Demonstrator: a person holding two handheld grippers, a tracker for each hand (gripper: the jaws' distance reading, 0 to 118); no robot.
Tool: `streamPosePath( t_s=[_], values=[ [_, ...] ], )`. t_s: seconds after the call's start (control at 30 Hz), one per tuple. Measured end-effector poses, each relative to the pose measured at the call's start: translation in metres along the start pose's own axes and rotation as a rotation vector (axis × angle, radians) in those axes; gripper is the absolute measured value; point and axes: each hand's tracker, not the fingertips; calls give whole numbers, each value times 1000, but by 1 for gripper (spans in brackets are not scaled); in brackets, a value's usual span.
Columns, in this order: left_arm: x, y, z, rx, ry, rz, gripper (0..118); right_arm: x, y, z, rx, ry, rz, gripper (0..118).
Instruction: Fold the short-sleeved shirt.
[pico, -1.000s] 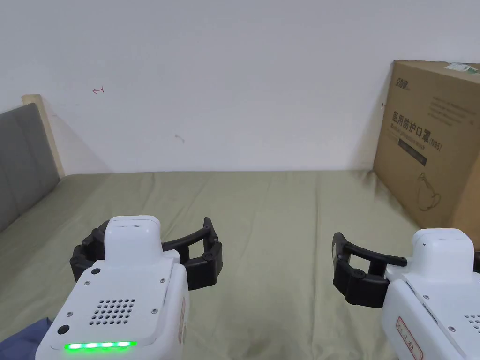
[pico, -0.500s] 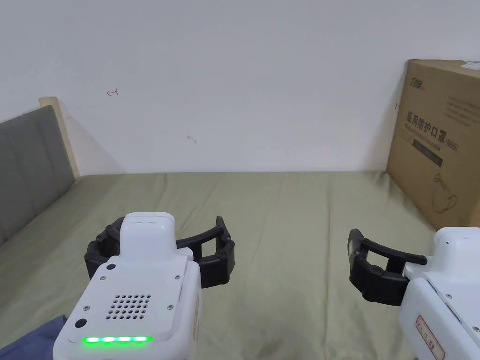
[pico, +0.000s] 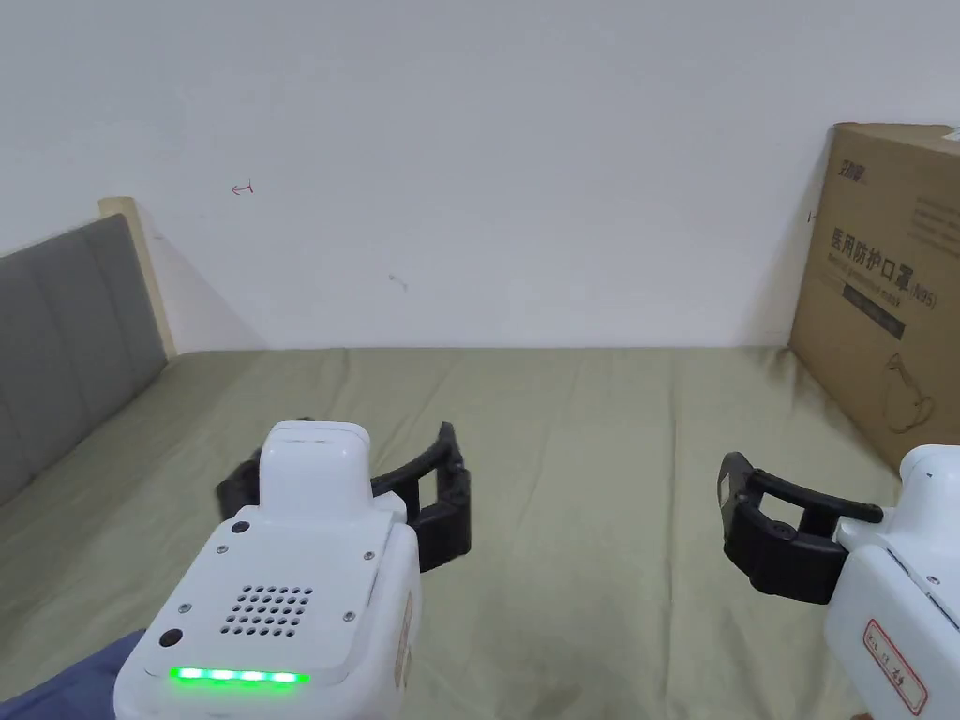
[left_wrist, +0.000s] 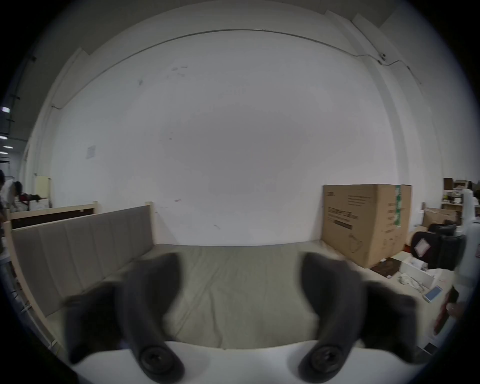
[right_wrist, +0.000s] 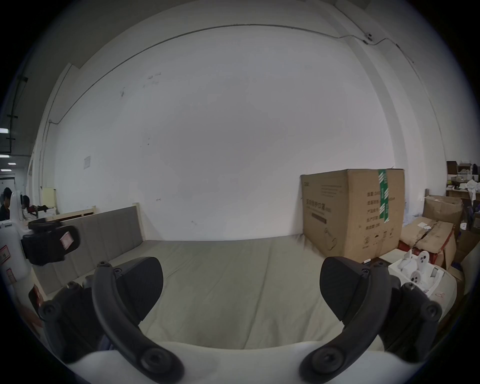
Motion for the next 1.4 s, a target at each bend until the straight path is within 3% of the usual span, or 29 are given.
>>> streamPosePath(
  t_s=[0.03, 0.07, 0.1, 0.13, 0.17, 0.2, 0.23, 0.33, 0.4, 0.53, 0.7, 0.8, 0.87, 1.03, 1.13, 1.27, 1.33, 1.4],
  values=[
    [0, 1, -1, -23, -25, -4, 17, 0, 0, -1, -22, 33, -5, 118],
    [1, 1, -5, -56, -22, -9, 2, 1, 1, -3, -51, 57, -9, 114],
    [3, -1, -8, -86, 12, -32, 1, 2, 1, -3, -54, 78, -10, 104],
    [4, -2, -7, -62, 8, -21, 1, 2, 1, -2, -45, 73, -6, 72],
    [4, -4, -6, -61, 4, -21, 1, 2, 0, -2, -31, 55, 1, 6],
    [7, -5, -5, -56, 30, -38, 1, 1, -1, -4, -49, -3, 49, 0],
    [8, -6, -5, -49, 41, -52, 1, 2, -2, -5, -54, -60, 52, 0],
    [9, -7, -4, -53, 34, -48, 1, 18, -4, -9, -80, 21, -80, 0],
    [8, -8, -7, -63, 33, -35, 1, 21, -4, -11, -75, -28, -63, 0],
    [6, -12, -12, -89, 40, -9, 1, 29, -1, -8, -67, -29, -70, 0],
    [-36, -18, -8, -196, 43, 123, 0, 9, -9, -18, -92, -30, -48, 0],
    [-92, -22, 18, -214, 179, 140, 0, -30, -19, -38, -153, 68, -94, 0],
    [-134, -22, 44, -215, 306, 126, 0, -67, -26, -50, -199, 184, -116, 0],
    [-209, -23, 105, -185, 562, 153, 0, -151, -34, -56, -209, 432, -110, 0],
    [-217, -28, 113, -199, 527, 170, 1, -175, -31, -57, -225, 466, -119, 0],
    [-217, -36, 88, -278, 415, 214, 1, -172, -31, -65, -274, 472, -118, 0],
    [-229, -47, 57, -411, 350, 237, 1, -163, -34, -66, -304, 463, -112, 0],
    [-250, -73, 9, -694, 241, 315, 1, -148, -40, -67, -346, 439, -102, 0]
  ],
)
